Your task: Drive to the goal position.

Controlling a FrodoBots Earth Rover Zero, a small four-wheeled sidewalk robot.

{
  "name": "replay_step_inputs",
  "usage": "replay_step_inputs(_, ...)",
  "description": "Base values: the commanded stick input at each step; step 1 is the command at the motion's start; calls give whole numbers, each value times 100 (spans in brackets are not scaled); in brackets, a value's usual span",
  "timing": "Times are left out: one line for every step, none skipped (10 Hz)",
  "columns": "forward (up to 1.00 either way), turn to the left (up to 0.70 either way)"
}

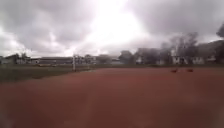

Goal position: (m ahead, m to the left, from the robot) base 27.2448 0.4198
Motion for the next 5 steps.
replay_step_inputs(70,0)
replay_step_inputs(70,0)
replay_step_inputs(70,0)
replay_step_inputs(70,0)
replay_step_inputs(70,0)
